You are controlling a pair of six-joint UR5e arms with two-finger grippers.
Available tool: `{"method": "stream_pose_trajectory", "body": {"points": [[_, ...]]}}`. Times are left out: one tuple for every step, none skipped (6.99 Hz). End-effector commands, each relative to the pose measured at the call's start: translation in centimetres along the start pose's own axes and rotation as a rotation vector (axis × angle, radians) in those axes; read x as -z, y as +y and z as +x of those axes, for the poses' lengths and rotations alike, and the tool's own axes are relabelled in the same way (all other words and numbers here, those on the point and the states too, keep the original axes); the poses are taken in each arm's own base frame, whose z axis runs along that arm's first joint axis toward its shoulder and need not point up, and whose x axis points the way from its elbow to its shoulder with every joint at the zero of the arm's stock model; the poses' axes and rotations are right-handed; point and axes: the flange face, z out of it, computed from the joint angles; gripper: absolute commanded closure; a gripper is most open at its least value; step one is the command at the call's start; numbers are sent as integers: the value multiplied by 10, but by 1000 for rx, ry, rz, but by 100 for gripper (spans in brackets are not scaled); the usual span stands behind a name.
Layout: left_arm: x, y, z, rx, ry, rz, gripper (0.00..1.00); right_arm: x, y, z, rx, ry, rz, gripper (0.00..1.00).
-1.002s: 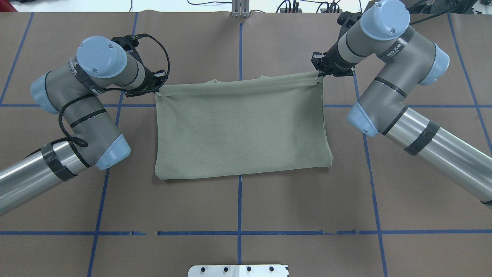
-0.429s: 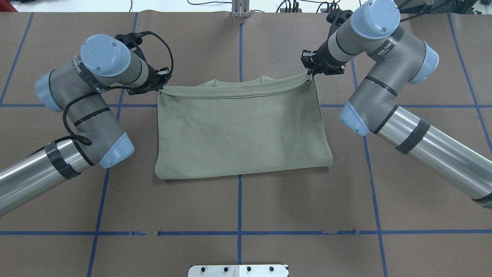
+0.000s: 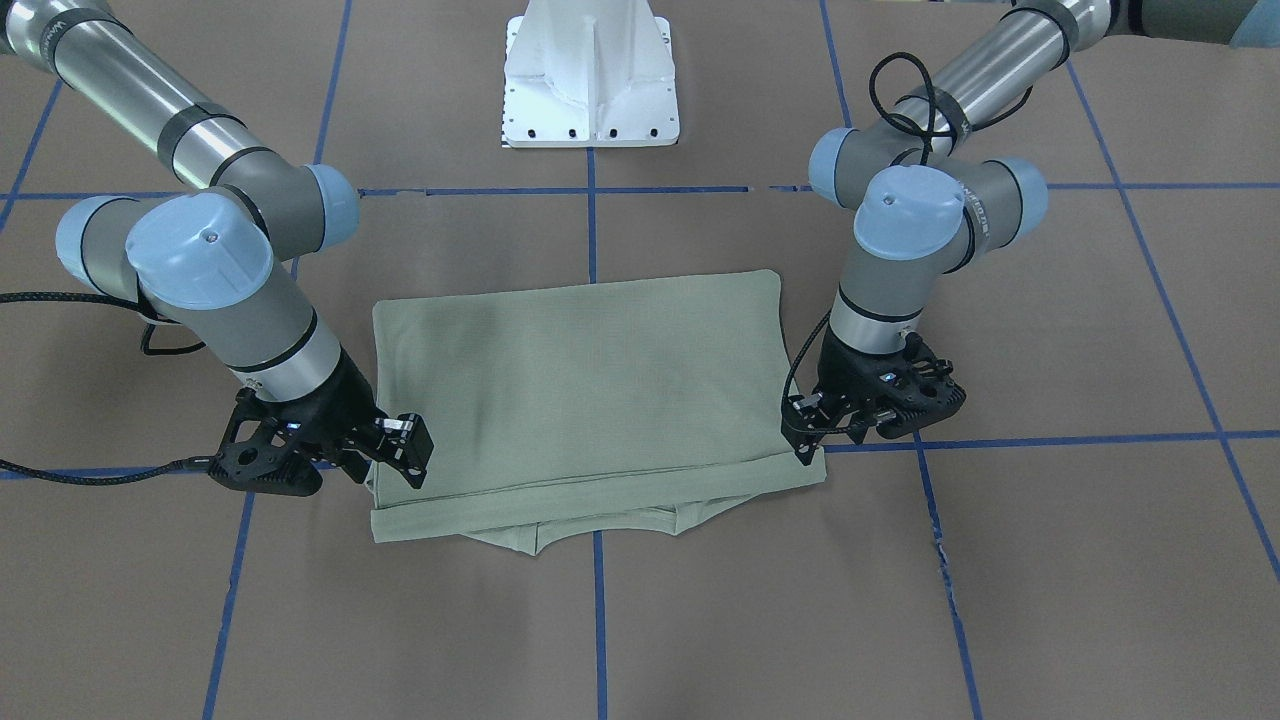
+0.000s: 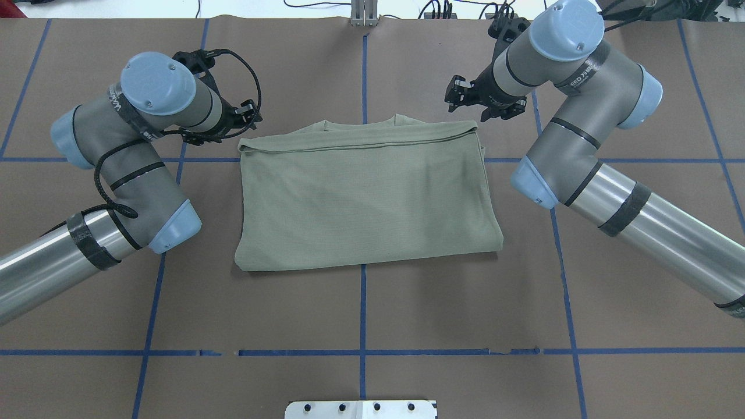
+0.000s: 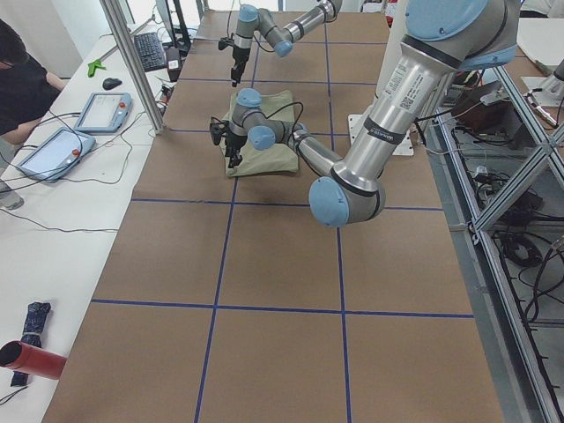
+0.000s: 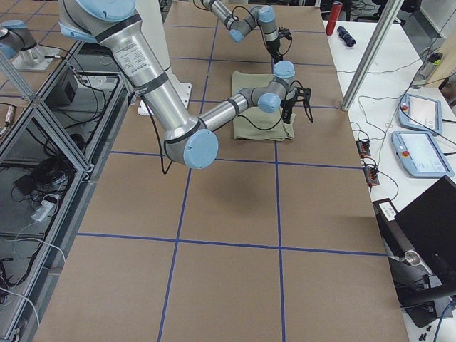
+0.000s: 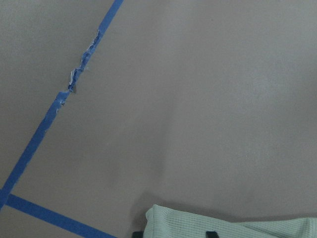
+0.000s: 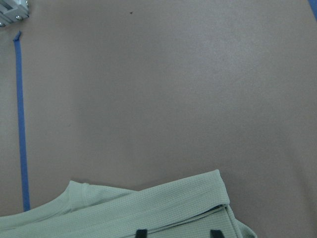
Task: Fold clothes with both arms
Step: 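Lower the hem onto the collar edge and open both grippers, then move the right gripper down to the folded shirt's side edge and grasp it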
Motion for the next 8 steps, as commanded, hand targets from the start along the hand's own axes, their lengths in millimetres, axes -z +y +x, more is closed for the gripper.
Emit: {"method": "stream_pose_trajectory", "body": {"points": [[3, -1, -1, -14, 3, -1, 0, 16, 61, 15, 43, -40, -36, 0], [3, 0, -1, -14, 4, -2, 0, 22, 100, 45, 59, -33, -67, 0], [4, 0, 0, -14, 6, 0, 0, 17, 134, 63, 79, -11, -87, 0], [7, 0, 1, -14, 12, 1, 0, 9, 156, 87, 70, 26, -99, 0], [10, 1, 4, -13, 18, 0, 0, 1, 177, 97, 87, 50, -104, 0], [12, 2, 5, -14, 23, 1, 0, -10, 190, 93, 103, 62, -108, 0], [11, 2, 4, -14, 21, 1, 0, -19, 196, 89, 111, 68, -119, 0], [13, 2, 4, -15, 25, 3, 0, -23, 199, 90, 112, 74, -126, 0]]}}
